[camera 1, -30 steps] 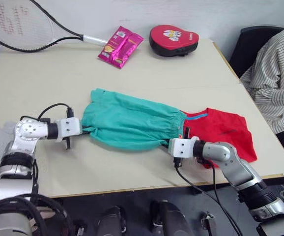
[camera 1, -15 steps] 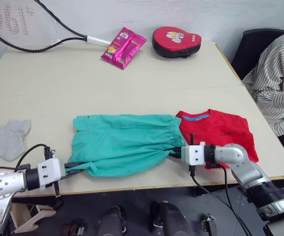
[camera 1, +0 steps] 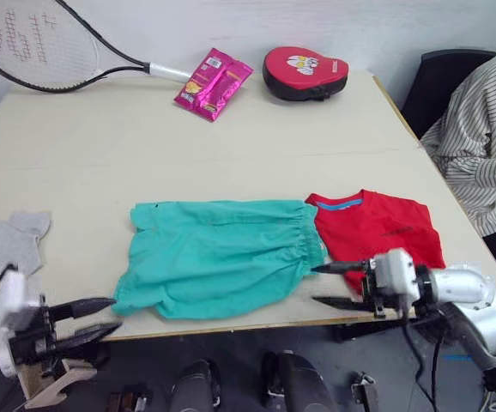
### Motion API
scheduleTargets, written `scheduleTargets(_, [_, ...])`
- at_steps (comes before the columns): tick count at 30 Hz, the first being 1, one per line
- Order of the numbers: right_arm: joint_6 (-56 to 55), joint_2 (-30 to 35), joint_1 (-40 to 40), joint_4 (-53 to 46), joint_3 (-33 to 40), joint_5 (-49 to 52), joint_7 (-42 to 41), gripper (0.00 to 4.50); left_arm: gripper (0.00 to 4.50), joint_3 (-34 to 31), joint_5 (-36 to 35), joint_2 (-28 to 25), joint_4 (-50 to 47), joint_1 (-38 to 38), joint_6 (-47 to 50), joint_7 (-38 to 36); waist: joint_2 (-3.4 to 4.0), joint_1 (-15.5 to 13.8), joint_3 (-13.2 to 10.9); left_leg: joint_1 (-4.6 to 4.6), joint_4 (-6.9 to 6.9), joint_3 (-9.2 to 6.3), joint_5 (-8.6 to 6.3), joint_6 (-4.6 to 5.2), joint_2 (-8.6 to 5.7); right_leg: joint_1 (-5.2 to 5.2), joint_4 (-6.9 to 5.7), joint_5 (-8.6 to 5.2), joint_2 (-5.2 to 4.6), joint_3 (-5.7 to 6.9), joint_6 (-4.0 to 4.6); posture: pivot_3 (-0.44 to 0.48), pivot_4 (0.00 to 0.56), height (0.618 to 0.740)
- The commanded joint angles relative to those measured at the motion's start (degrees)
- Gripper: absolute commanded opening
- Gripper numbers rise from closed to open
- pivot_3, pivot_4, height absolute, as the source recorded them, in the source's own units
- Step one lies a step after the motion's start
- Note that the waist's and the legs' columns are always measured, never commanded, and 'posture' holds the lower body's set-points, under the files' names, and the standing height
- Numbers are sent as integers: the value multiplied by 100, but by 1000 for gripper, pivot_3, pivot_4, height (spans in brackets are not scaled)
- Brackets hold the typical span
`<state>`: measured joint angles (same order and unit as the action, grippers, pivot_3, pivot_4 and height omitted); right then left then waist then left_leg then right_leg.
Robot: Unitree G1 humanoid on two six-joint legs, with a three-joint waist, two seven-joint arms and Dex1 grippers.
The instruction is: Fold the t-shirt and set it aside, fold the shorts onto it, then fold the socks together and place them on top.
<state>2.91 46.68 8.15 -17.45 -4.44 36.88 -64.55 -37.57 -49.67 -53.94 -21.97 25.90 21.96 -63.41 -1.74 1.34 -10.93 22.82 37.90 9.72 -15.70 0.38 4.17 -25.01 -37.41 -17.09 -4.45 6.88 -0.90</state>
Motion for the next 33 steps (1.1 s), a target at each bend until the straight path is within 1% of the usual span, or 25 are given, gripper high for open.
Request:
scheduleTargets(1, [617,-627,560,-283,-394,-157,633,895,812,788,270,136,-101,-1047,-44,452,11,-20,-1,-23,-7,-9,-1,-2,0,36,21,4,5,5,4,0,150,740])
scheduleTargets(3, [561,-1120,877,9,-897,-908,925,187,152,1702,1029,409,79,-1704,-385,573,25,-24,14,-53,-59,-10,-2,-4,-4,72,76,13,12,1,11,0,150,740])
scheduleTargets(4, [467,-1386,1014,231,-1165,-1347,1102,15,4,2147,1468,563,228,-1988,-645,603,29,-19,20,-59,-79,-4,0,-1,-10,75,93,24,10,-1,-8,0,150,740])
scheduleTargets(5, [392,-1605,1109,423,-1382,-1688,1233,15,4,2463,1805,718,367,-2216,-852,659,25,-7,24,-55,-83,8,1,0,-13,64,85,27,7,-4,-14,0,150,740])
scheduleTargets(7, [182,-2054,1229,865,-1657,-2228,1546,15,4,2912,2374,1137,815,-2679,-1179,998,23,10,24,-49,-77,22,14,-2,-24,43,47,14,-2,-10,-22,0,150,740])
scheduleTargets(9, [-258,-2270,1275,1242,-1907,-2696,1557,15,4,3228,2902,1500,1327,-3054,-1537,1320,22,10,25,-36,-73,30,14,-6,-25,29,41,-1,0,-11,-29,0,150,740])
scheduleTargets(11, [-434,-2601,1284,1568,-1957,-3038,1935,15,4,3490,3513,1725,1832,-3300,-1965,1637,19,38,26,-29,-70,35,11,-3,-26,23,44,-7,2,-10,-33,0,150,740])
scheduleTargets(13, [-572,-2770,1270,1790,-1873,-3377,2337,15,4,3632,3803,1924,2108,-3390,-2053,1910,19,57,26,-35,-67,45,8,0,-26,22,43,-7,2,-19,-34,0,150,740])
scheduleTargets(16, [-707,-2659,1048,1861,-1374,-3722,3005,15,4,3741,4069,2035,2226,-3176,-1936,2161,18,43,26,-45,-65,42,4,3,-27,29,33,-5,-4,-23,-37,0,150,740])
scheduleTargets(19, [-711,-2492,712,1903,-692,-3566,3371,15,4,3693,4107,2042,2245,-2933,-1774,2292,15,23,35,-72,-68,39,-2,-4,-30,49,25,-2,-11,-31,-38,0,150,740])
scheduleTargets(20, [-705,-2476,638,1915,-522,-3491,3422,15,4,3666,4092,2039,2215,-2873,-1710,2334,15,24,37,-77,-70,35,-19,-17,-31,54,24,0,-13,-34,-36,0,150,740])
scheduleTargets(23, [-658,-2477,488,1905,-67,-3270,3558,15,4,3618,4058,2001,2110,-2672,-1653,2348,16,27,44,-95,-72,34,-17,-6,-30,61,10,5,-12,-40,-30,0,150,740])
scheduleTargets(25, [-552,-2519,406,1770,331,-2948,3628,15,4,3491,3947,1970,2020,-2439,-1699,2306,20,46,46,-117,-83,37,-13,-12,-31,69,3,1,-9,-49,-23,0,150,740])
scheduleTargets(26, [-496,-2541,379,1707,464,-2833,3655,15,4,3445,3910,1963,1986,-2361,-1728,2283,21,51,46,-134,-93,37,-15,-15,-30,78,0,-4,-6,-53,-16,0,150,740])
scheduleTargets(28, [-364,-2572,349,1557,633,-2605,3620,15,4,3343,3798,1991,1926,-2281,-1788,2246,23,60,45,-141,-101,37,-16,-21,-29,78,-2,-10,-2,-55,-9,0,150,740])
scheduleTargets(29, [-230,-2597,366,1421,716,-2465,3635,15,4,3221,3584,2088,1863,-2290,-1868,2206,23,60,45,-143,-106,37,-15,-24,-28,77,-5,-15,0,-55,-5,0,150,740])
scheduleTargets(30, [-139,-2641,464,1236,747,-2325,3629,15,4,3028,2937,2238,1551,-2354,-1921,1940,24,68,44,-143,-106,37,-14,-26,-27,74,-9,-19,2,-55,-2,0,150,740])
scheduleTargets(31, [-24,-2755,656,1068,640,-2207,3587,15,4,2845,2318,2350,1235,-2557,-1694,1868,25,69,43,-140,-108,37,-13,-29,-24,69,-12,-21,4,-55,0,0,150,740])
scheduleTargets(32, [59,-2868,809,981,512,-2150,3543,15,4,2748,1986,2398,1056,-2747,-1519,1827,21,67,39,-134,-108,37,-12,-29,-23,63,-13,-21,4,-55,0,0,150,740])
scheduleTargets(33, [111,-2940,902,941,418,-2130,3508,15,4,2705,1830,2406,963,-2868,-1375,1821,10,64,30,-128,-105,37,-11,-30,-22,57,-17,-21,4,-55,0,0,150,740])
